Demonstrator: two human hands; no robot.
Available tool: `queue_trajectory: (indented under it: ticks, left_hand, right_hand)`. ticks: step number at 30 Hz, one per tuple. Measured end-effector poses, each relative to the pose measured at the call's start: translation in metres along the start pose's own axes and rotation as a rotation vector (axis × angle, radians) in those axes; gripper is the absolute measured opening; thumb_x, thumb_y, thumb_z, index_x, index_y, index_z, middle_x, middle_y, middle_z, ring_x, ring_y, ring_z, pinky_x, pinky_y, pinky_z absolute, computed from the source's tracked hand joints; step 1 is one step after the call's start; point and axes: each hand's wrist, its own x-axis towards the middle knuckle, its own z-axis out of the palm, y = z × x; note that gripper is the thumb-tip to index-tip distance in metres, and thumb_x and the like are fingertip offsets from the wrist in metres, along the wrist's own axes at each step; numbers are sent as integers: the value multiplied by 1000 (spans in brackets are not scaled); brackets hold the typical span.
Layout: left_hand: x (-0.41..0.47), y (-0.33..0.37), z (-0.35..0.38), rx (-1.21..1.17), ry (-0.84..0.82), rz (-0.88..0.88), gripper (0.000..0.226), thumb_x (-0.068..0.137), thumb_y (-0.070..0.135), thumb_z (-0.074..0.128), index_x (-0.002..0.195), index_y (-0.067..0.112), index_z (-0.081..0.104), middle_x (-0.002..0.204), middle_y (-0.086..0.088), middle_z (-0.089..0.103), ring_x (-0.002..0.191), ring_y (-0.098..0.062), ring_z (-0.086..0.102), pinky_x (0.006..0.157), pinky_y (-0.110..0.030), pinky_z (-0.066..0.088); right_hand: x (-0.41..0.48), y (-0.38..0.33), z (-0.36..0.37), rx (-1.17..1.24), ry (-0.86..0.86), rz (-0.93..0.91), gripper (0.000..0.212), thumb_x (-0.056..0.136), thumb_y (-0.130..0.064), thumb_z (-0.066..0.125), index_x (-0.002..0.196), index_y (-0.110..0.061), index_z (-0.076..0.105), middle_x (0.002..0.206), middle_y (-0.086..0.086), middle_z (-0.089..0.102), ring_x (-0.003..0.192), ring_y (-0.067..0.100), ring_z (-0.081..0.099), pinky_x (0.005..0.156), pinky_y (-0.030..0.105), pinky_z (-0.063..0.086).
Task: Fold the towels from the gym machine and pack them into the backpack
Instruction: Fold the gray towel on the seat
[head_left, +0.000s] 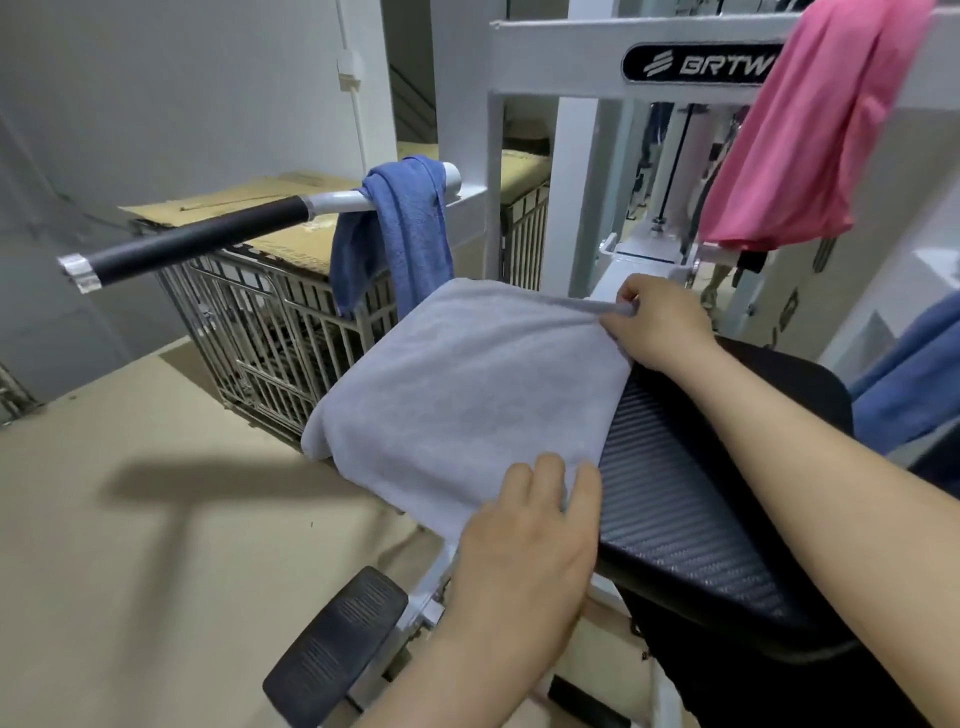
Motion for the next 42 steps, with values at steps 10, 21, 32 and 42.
queue_trajectory:
  ticks: [10,21,32,42]
  left_hand:
    - [2,80,-37,-752,-432,306,58,75,7,56,128,29,51,98,7,46,94,-14,50,79,-22,38]
    - [95,5,-24,-444,-4,-217,27,90,20,49,108,22,69,103,7,69,99,-16,61,85,-27,43]
    - [149,-25,9,-922,-67,-427,44,73,19,79,114,21,63,73,7,61,73,-12,61,76,-26,52]
    - [163,-112,-10,-901,102,-366,24,87,11,64,108,21,70,79,5,70,67,-8,59,66,-25,48]
  right_hand:
    - [-36,76,-104,-550,-296,122,15,77,-21,68,75,-12,57,86,10,62,78,31,57,72,35,51]
    - [-61,31,-81,-202,-221,-130,33,87,-34,58,115,-19,65,112,4,63,100,26,57,89,38,49]
    - [-23,1,-32,211,-304,-87,10,79,-21,71,88,-20,73,64,-10,60,70,11,56,58,19,40]
    - [10,-55,-33,132,-429,-180,6,87,-20,65,84,-18,70,75,-5,64,69,9,55,69,24,46]
